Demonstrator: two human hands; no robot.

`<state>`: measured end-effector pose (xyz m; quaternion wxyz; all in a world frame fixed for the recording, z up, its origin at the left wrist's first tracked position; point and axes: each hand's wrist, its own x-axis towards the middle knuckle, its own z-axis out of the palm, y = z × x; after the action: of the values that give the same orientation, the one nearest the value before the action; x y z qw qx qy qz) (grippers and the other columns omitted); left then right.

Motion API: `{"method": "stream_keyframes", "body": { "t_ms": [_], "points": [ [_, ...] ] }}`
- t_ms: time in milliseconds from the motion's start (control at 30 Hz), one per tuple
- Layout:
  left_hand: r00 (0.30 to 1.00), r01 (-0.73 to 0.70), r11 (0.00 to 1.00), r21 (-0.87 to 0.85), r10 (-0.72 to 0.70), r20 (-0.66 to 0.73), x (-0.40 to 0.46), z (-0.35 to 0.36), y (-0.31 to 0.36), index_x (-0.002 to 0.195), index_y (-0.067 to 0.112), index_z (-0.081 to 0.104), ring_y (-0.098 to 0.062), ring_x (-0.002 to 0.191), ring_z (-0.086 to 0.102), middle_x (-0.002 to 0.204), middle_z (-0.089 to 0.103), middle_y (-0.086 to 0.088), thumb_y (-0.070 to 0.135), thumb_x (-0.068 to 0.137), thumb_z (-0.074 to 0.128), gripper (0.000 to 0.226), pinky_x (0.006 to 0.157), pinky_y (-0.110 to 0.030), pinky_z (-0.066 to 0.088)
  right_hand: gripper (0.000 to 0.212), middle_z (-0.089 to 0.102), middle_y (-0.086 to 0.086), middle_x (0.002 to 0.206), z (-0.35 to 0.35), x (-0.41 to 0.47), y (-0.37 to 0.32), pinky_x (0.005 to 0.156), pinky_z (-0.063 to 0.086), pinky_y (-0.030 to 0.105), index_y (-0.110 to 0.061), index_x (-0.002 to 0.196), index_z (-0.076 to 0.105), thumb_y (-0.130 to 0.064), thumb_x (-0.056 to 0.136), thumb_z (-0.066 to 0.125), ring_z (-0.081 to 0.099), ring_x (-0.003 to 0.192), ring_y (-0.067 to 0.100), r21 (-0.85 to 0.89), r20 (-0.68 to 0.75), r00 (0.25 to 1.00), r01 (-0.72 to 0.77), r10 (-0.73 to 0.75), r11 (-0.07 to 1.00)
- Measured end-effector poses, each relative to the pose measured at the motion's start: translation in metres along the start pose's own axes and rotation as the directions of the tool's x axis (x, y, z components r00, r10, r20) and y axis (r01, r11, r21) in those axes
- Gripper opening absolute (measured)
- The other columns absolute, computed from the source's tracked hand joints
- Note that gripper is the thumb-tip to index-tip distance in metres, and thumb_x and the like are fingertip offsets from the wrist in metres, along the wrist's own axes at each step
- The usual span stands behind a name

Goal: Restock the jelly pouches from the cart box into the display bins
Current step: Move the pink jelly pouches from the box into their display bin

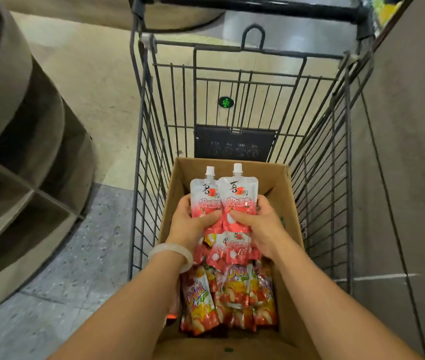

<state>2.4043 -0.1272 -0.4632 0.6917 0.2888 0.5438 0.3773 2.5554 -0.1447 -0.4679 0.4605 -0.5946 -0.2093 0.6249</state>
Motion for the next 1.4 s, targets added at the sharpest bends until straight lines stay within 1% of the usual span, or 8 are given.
{"method": "stream_keyframes", "body": {
  "t_ms": [233,367,500,600,900,1033,1233,1400],
  "points": [
    [0.996,-0.071,0.992,-0.107,0.077,0.052,-0.039,-0.017,0.053,0.122,0.016,0.05,-0.036,0.098,0.067,0.111,0.067,-0.017,-0.011,0.076,0.066,0.056,0.086,-0.054,0.054,0.039,0.068,0.005,0.097,0.042,-0.039,-0.046,0.078,0.056,0.043,-0.019,0.102,0.054,0.008,0.078,0.067,0.068,0.088,0.024,-0.022,0.068,0.988,0.138,-0.136,0.99],
    [0.982,-0.185,0.968,-0.168,0.186,-0.012,-0.077,-0.048,0.09,0.119,0.011,0.048,-0.026,0.079,0.068,0.097,0.067,-0.012,-0.018,0.077,0.059,0.052,0.061,-0.032,0.06,0.04,0.068,0.004,0.097,0.093,-0.068,-0.065,0.078,0.056,0.04,-0.021,0.102,0.054,0.009,0.078,0.066,0.068,0.088,0.021,-0.037,0.168,0.966,0.204,-0.195,0.978],
    [0.954,-0.298,0.932,-0.208,0.286,-0.086,-0.125,-0.107,0.124,0.12,0.011,0.047,-0.026,0.079,0.067,0.102,0.067,-0.016,-0.016,0.079,0.059,0.051,0.064,-0.033,0.061,0.04,0.07,0.001,0.09,0.168,-0.111,-0.073,0.074,0.056,0.04,-0.019,0.104,0.055,0.008,0.078,0.066,0.07,0.08,0.018,-0.014,0.27,0.932,0.255,-0.242,0.967],
    [0.918,-0.391,0.893,-0.224,0.362,-0.159,-0.171,-0.165,0.146,0.104,0.018,0.051,-0.025,0.079,0.067,0.094,0.067,-0.01,-0.016,0.08,0.058,0.042,0.064,-0.032,0.06,0.046,0.07,0.005,0.097,0.234,-0.148,-0.064,0.074,0.057,0.037,-0.014,0.113,0.052,0.011,0.077,0.065,0.069,0.085,0.02,-0.003,0.366,0.894,0.279,-0.259,0.96],
    [0.781,-0.562,0.811,-0.16,0.458,-0.424,-0.342,-0.394,0.171,0.129,0.012,0.044,-0.033,0.104,0.065,0.118,0.064,-0.014,-0.013,0.081,0.06,0.057,0.081,-0.043,0.057,0.045,0.066,0.011,0.103,0.464,-0.276,0.025,0.075,0.057,0.038,-0.012,0.111,0.051,0.014,0.077,0.062,0.067,0.085,0.022,-0.011,0.665,0.723,0.26,-0.187,0.966],
    [0.681,-0.633,0.76,-0.147,0.457,-0.572,-0.415,-0.488,0.167,0.124,0.017,0.046,-0.029,0.098,0.067,0.113,0.066,-0.012,-0.011,0.08,0.062,0.054,0.073,-0.038,0.059,0.037,0.069,0.003,0.095,0.563,-0.33,0.075,0.062,0.056,0.03,-0.02,0.098,0.053,0.009,0.078,0.065,0.07,0.078,0.014,-0.067,0.767,0.633,0.243,-0.106,0.968],
    [0.544,-0.686,0.722,-0.088,0.429,-0.721,-0.483,-0.595,0.149,0.128,0.013,0.045,-0.025,0.086,0.067,0.111,0.065,-0.012,-0.013,0.082,0.059,0.055,0.061,-0.031,0.059,0.042,0.069,0.006,0.099,0.669,-0.388,0.142,0.077,0.057,0.038,-0.013,0.114,0.053,0.008,0.08,0.064,0.067,0.087,0.022,-0.182,0.855,0.514,0.171,0.07,0.968],
    [0.456,-0.711,0.697,-0.094,0.354,-0.817,-0.508,-0.668,0.141,0.123,0.012,0.045,-0.022,0.081,0.065,0.102,0.065,-0.008,-0.011,0.082,0.059,0.048,0.056,-0.028,0.058,0.045,0.069,0.008,0.1,0.749,-0.407,0.19,0.07,0.057,0.035,-0.01,0.117,0.053,0.009,0.078,0.066,0.067,0.084,0.023,-0.258,0.882,0.445,0.184,0.154,0.949]
  ]
}}
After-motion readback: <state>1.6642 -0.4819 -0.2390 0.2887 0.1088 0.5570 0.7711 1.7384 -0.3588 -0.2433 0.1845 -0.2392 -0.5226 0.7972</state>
